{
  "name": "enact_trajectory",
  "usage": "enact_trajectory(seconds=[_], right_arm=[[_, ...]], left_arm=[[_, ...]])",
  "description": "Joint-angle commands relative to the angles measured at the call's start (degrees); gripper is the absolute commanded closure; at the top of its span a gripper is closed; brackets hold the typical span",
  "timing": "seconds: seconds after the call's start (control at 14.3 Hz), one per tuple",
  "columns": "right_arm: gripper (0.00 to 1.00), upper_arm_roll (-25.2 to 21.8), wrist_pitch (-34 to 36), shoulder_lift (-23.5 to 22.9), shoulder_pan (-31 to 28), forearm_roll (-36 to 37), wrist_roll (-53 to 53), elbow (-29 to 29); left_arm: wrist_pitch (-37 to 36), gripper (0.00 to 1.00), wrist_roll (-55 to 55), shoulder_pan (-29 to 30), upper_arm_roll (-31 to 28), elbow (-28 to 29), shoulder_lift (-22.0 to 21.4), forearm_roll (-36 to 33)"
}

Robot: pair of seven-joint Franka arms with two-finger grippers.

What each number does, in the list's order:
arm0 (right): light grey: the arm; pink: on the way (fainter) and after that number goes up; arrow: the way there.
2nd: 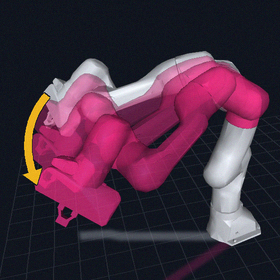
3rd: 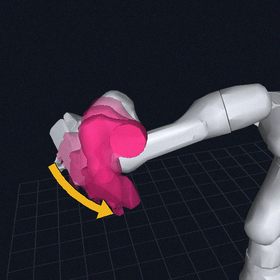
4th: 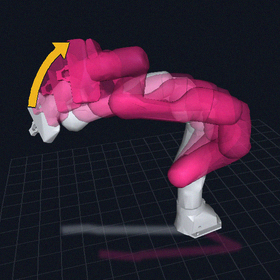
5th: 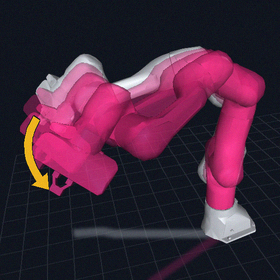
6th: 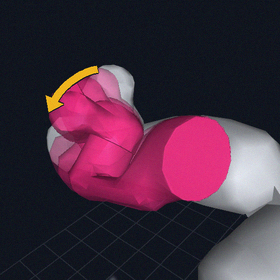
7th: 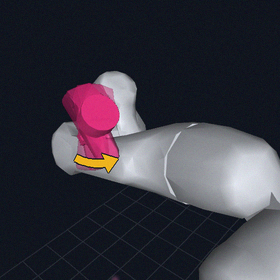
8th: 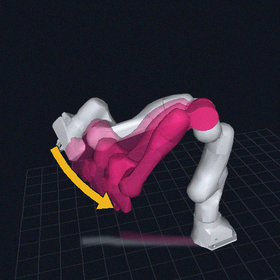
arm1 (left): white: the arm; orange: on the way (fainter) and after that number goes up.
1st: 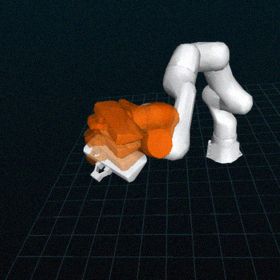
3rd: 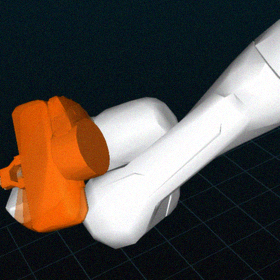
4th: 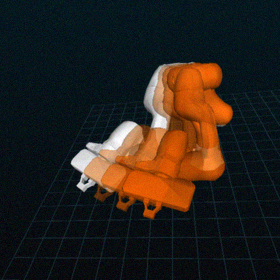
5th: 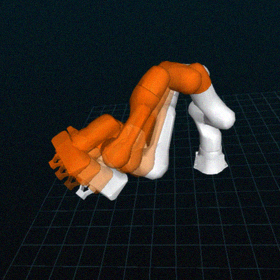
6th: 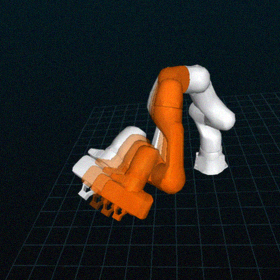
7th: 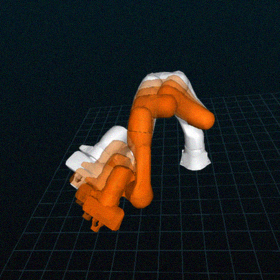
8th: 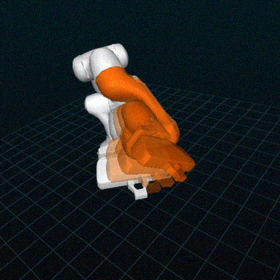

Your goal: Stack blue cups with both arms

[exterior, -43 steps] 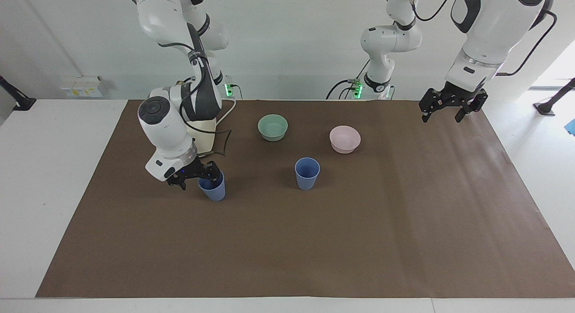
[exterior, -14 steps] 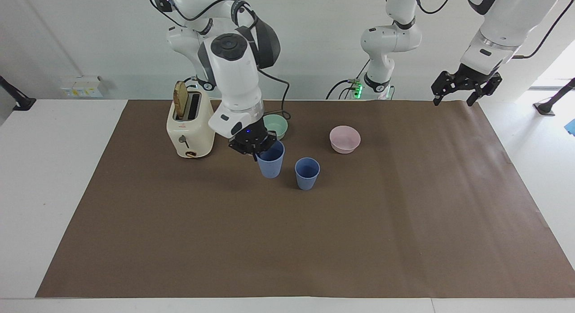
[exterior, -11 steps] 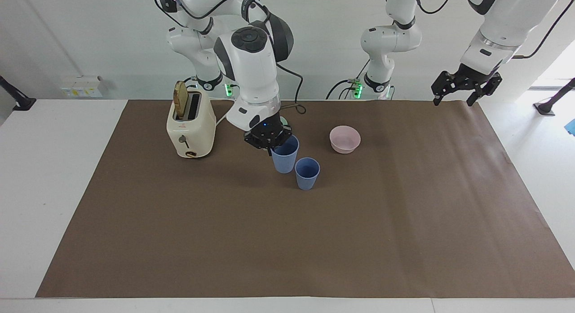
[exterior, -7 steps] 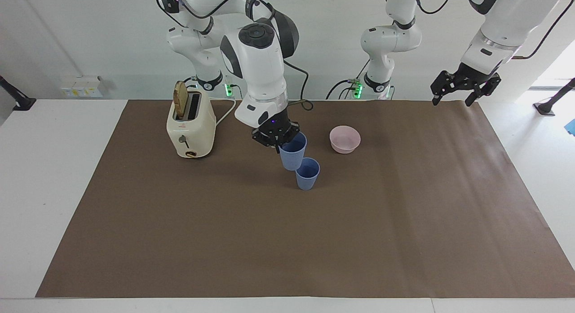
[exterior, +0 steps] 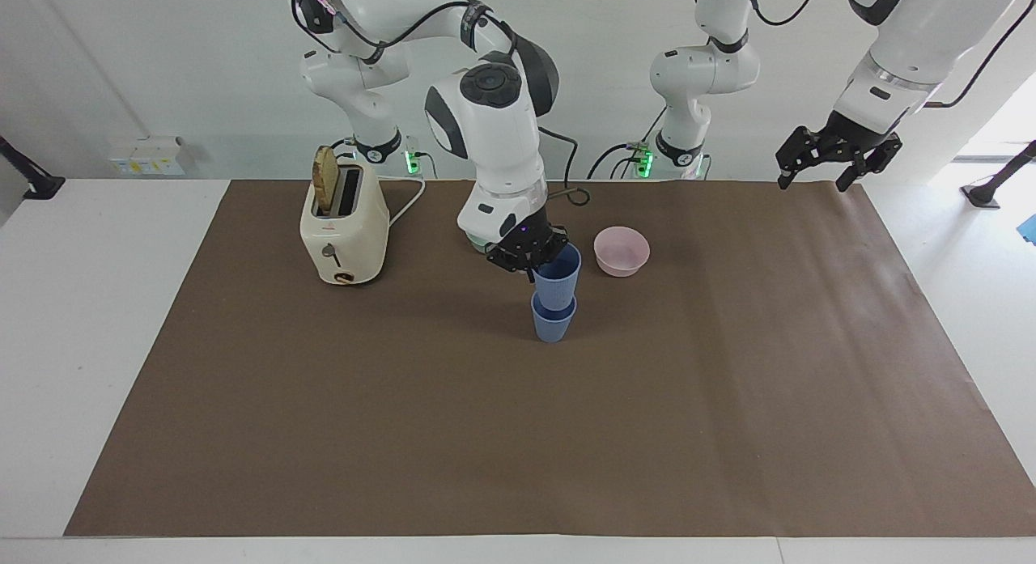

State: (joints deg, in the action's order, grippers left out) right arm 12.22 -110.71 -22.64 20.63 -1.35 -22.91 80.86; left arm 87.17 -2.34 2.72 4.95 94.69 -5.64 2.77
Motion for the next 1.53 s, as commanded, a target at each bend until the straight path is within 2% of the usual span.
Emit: enact_trajectory(seconds=[0.0, 0.63, 1.47], right_arm=[[1.0, 0.35, -0.64, -1.35, -0.32, -0.32, -0.65, -0.97], [1.0, 0.35, -0.82, -1.09, -0.32, -0.32, -0.39, 2.28], [1.0, 0.35, -1.35, -1.36, -0.15, -0.59, -0.39, 2.99]], left_arm=[[-1.03, 0.0, -0.82, 0.61, -0.02, 0.32, -0.77, 0.74], [-0.95, 0.0, -0.82, 0.7, -0.02, 0.32, -0.69, 0.74], [-1.03, 0.0, -0.82, 0.62, -0.02, 0.32, -0.69, 0.66]])
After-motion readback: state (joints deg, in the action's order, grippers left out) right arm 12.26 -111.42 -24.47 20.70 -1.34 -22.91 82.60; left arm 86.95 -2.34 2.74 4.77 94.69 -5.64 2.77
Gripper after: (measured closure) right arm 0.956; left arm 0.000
